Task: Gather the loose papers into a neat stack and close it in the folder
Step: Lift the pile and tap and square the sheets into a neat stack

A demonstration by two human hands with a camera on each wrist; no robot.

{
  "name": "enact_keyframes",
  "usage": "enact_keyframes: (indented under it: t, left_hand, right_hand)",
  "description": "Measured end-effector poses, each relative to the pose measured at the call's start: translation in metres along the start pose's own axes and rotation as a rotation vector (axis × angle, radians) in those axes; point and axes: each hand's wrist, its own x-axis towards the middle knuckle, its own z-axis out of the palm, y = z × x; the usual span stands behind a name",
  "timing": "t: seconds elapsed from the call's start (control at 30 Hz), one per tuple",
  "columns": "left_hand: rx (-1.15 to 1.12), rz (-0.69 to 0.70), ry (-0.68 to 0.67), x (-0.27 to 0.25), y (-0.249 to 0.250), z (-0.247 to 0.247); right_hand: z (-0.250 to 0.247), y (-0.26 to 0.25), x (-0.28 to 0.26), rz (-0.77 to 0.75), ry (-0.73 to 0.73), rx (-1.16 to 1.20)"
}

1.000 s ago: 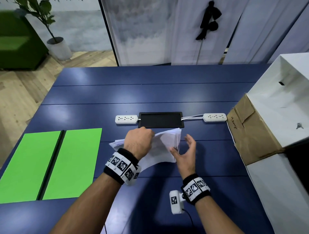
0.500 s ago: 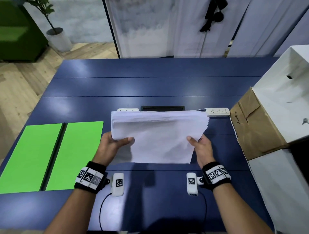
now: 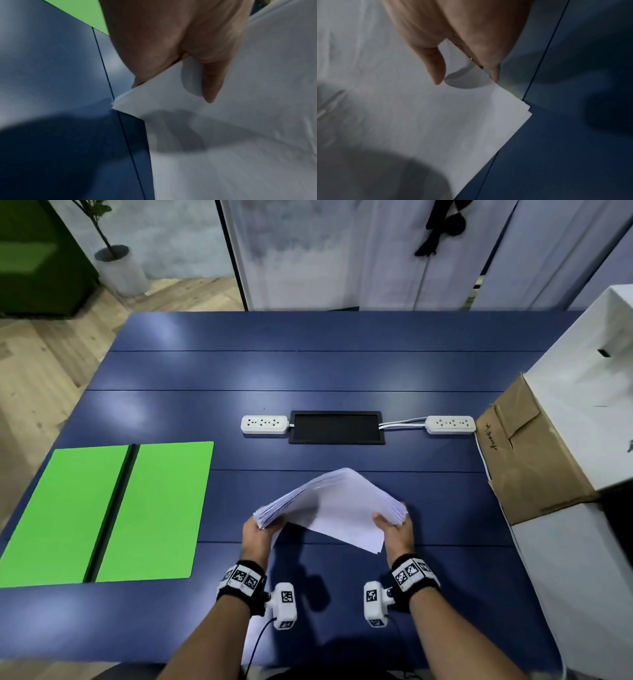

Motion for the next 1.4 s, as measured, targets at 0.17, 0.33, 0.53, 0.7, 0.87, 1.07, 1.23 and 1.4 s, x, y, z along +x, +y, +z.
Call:
enact_keyframes:
  t: [0.17, 0.33, 0.53, 0.7, 0.87, 1.07, 1.23, 1.4]
  left_hand:
    - [-0.016, 0.039, -0.019, 0.006, -0.004, -0.008]
    - [-0.020, 0.070, -0.047, 0.009, 0.001, -0.014]
    - [-0.005, 0.056, -0.024, 0.013, -0.007, -0.006]
    - [-0.008, 0.050, -0.071, 0.017, -0.009, -0.005]
    - [-0.046, 0.037, -0.095, 0.016, -0.007, -0.013]
    - [0.015, -0.019, -0.050, 0.018, -0.027, -0.016]
    - [0.015, -0.001, -0.082, 0.021, -0.023, -0.017]
    - [0.068, 0.062, -0.154, 0.016, -0.019, -0.018]
  right_hand:
    - [-0.003, -0.007, 0.008, -0.080, 0.009, -0.065]
    - [-0.004, -0.027, 0.008, -0.319, -0.044, -0.148]
    - [-0.006, 0.003, 0.014, -0.170, -0.052, -0.161]
    - [-0.006, 0.006, 0.023, -0.077, -0.058, -0.211]
    - [-0.018, 0.003, 0.032, -0.095, -0.107, -0.272]
    - [-0.019, 0.011, 0.027, -0.016, -0.163, -0.248]
    - [-0.013, 0.007, 0.026, -0.036, -0.130, -0.259]
    - [-0.011, 0.008, 0.029, -0.051, -0.138, -0.285]
